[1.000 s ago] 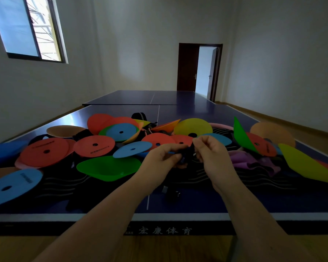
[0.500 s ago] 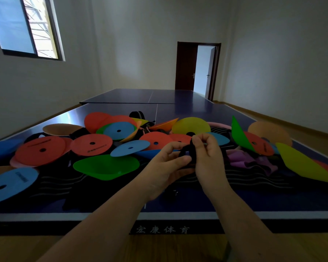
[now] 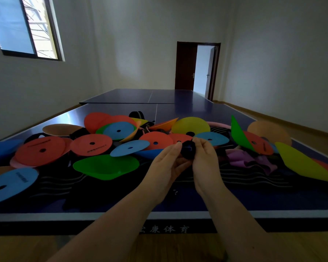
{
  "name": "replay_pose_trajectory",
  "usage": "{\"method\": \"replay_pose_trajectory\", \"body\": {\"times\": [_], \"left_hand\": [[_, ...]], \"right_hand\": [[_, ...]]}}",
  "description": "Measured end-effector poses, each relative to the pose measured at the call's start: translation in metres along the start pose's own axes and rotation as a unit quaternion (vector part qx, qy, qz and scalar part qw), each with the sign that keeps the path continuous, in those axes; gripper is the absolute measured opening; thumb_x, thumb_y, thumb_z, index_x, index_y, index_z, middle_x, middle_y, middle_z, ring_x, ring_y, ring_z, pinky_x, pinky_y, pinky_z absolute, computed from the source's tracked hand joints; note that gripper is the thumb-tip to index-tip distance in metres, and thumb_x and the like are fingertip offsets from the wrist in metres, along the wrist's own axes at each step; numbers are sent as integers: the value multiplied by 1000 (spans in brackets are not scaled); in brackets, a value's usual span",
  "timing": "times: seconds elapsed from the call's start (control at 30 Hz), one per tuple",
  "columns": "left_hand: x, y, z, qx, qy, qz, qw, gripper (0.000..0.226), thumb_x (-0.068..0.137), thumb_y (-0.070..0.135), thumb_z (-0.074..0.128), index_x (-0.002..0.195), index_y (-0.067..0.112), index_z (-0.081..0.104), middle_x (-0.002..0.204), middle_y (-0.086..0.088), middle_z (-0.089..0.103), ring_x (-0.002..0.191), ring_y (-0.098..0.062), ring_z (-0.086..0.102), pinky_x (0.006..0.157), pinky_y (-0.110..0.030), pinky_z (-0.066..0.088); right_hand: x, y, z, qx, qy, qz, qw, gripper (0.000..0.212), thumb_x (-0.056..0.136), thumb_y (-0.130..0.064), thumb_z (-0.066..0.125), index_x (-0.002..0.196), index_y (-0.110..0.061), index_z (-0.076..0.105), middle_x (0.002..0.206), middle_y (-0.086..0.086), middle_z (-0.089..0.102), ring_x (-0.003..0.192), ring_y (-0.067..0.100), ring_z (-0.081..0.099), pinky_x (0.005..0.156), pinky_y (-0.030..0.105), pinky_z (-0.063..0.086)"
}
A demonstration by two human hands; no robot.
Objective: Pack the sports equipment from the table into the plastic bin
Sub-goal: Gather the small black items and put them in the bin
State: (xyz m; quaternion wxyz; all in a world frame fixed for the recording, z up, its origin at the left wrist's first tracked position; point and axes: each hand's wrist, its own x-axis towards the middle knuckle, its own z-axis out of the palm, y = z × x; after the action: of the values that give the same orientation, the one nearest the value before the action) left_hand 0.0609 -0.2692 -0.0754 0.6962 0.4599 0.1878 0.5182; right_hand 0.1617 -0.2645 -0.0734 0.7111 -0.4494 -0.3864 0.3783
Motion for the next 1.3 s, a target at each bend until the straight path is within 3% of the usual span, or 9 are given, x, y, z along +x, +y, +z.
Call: {"method": "replay_pose_trajectory", "body": {"times": [0.1, 0.33, 0.53, 0.67, 0.77, 0.93, 1.03, 1.1, 1.3], "left_hand": [[2, -3, 1, -8, 35, 6, 999, 28, 95, 27, 54, 108, 7, 69, 107, -9, 75, 101, -17, 70, 87, -27, 56], [4, -14, 0, 71, 85, 34, 993, 27, 105, 16, 43, 111, 9, 69, 106, -8, 74, 98, -17, 71, 82, -26, 56], [3, -8, 3, -21, 68, -27, 997, 33, 103, 32, 46, 117, 8, 65, 106, -7, 75, 98, -16, 72, 80, -29, 58], [0, -10, -2, -2, 34, -5, 999, 20, 97, 23, 55, 106, 6, 61, 99, -6, 71, 93, -16, 69, 80, -30, 55], [2, -8, -10, -44, 12, 10, 999, 17, 87, 22, 62, 90, 7, 55, 95, -9, 69, 93, -18, 68, 84, -30, 56], [5, -7, -22, -65, -19, -11, 998, 18, 84, 17, 61, 94, 3, 58, 102, -13, 70, 102, -23, 66, 88, -30, 57], [6, -8, -31, -97, -25, -6, 995, 35, 86, 19, 65, 114, 4, 53, 111, -16, 65, 108, -25, 61, 90, -30, 56], [7, -8, -36, -95, -30, -2, 995, 33, 84, 20, 68, 110, 4, 53, 106, -14, 65, 105, -25, 60, 91, -32, 57], [6, -1, -43, -2, -76, -35, 997, 11, 84, 12, 62, 86, 5, 53, 92, -11, 63, 92, -25, 64, 88, -33, 57]], "right_hand": [[-1, 2, 0, -20, 5, 0, 1000, 23, 105, -27, 43, 102, -11, 59, 90, 3, 66, 80, 10, 62, 74, 25, 48], [0, 8, 3, -49, 37, -7, 998, 19, 105, -28, 44, 100, -13, 55, 96, 6, 63, 86, 14, 59, 71, 24, 45], [-2, 9, 4, -105, 42, -34, 993, 14, 104, -29, 45, 94, -22, 53, 100, 6, 64, 89, 15, 63, 72, 25, 47], [-5, 5, 4, -118, 13, -54, 991, 12, 103, -29, 49, 101, -20, 56, 101, 1, 63, 93, 13, 62, 76, 25, 49], [-5, -1, 2, -72, -11, -23, 997, 18, 102, -28, 52, 100, -13, 60, 91, 1, 65, 84, 12, 61, 71, 25, 48], [-2, -9, -1, -23, -38, 58, 997, 21, 101, -29, 54, 94, -11, 64, 92, 10, 66, 90, 21, 62, 82, 34, 53], [2, -12, -3, 61, -52, 135, 988, 29, 100, -28, 55, 110, -2, 64, 103, 13, 67, 96, 26, 65, 85, 39, 55], [3, -15, -6, 106, -69, 172, 977, 34, 100, -29, 55, 121, -3, 62, 112, 13, 71, 99, 25, 68, 78, 36, 56], [4, -20, -10, 84, -108, 184, 973, 26, 103, -29, 48, 90, -10, 60, 78, 3, 62, 74, 17, 61, 69, 33, 47]]}}
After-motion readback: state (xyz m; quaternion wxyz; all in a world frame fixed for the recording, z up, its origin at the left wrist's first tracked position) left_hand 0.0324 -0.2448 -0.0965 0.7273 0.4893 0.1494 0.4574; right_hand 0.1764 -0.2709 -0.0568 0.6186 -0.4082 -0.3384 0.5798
